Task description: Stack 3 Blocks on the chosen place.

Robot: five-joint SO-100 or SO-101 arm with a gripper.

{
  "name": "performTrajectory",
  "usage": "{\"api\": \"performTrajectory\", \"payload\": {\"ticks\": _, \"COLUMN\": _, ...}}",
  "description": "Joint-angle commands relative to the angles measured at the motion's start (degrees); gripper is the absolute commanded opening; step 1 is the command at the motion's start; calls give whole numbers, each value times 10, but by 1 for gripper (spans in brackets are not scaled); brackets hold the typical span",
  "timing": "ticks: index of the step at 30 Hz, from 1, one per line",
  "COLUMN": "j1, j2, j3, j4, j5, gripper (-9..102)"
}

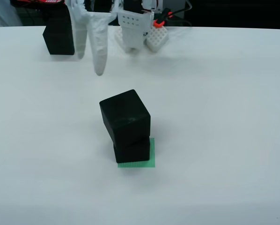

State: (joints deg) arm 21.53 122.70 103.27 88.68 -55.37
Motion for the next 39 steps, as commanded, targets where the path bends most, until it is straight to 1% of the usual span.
{"api": "performTrajectory", "payload": {"ticks": 1, "j1": 133, "j2": 24, "j3": 36, "j4": -21, "j5": -132, "gripper": 34}}
{"api": "performTrajectory", "payload": {"ticks": 2, "j1": 175, "j2": 24, "j3": 49, "j4": -33, "j5": -179, "gripper": 34}}
{"api": "performTrajectory", "payload": {"ticks": 7, "j1": 357, "j2": 12, "j3": 77, "j4": -99, "j5": -342, "gripper": 34}}
{"api": "performTrajectory", "payload": {"ticks": 10, "j1": 438, "j2": 0, "j3": 91, "j4": -139, "j5": -373, "gripper": 34}}
{"api": "performTrajectory", "payload": {"ticks": 13, "j1": 505, "j2": -6, "j3": 98, "j4": -158, "j5": -374, "gripper": 34}}
{"api": "performTrajectory", "payload": {"ticks": 16, "j1": 563, "j2": -11, "j3": 91, "j4": -124, "j5": -374, "gripper": 34}}
{"api": "performTrajectory", "payload": {"ticks": 20, "j1": 640, "j2": -14, "j3": 97, "j4": -52, "j5": -367, "gripper": 34}}
{"api": "performTrajectory", "payload": {"ticks": 22, "j1": 666, "j2": -17, "j3": 105, "j4": -15, "j5": -371, "gripper": 34}}
{"api": "performTrajectory", "payload": {"ticks": 24, "j1": 673, "j2": -26, "j3": 127, "j4": -10, "j5": -364, "gripper": 34}}
{"api": "performTrajectory", "payload": {"ticks": 29, "j1": 686, "j2": -69, "j3": 189, "j4": -53, "j5": -363, "gripper": 34}}
{"api": "performTrajectory", "payload": {"ticks": 39, "j1": 691, "j2": -126, "j3": 194, "j4": -83, "j5": -362, "gripper": 34}}
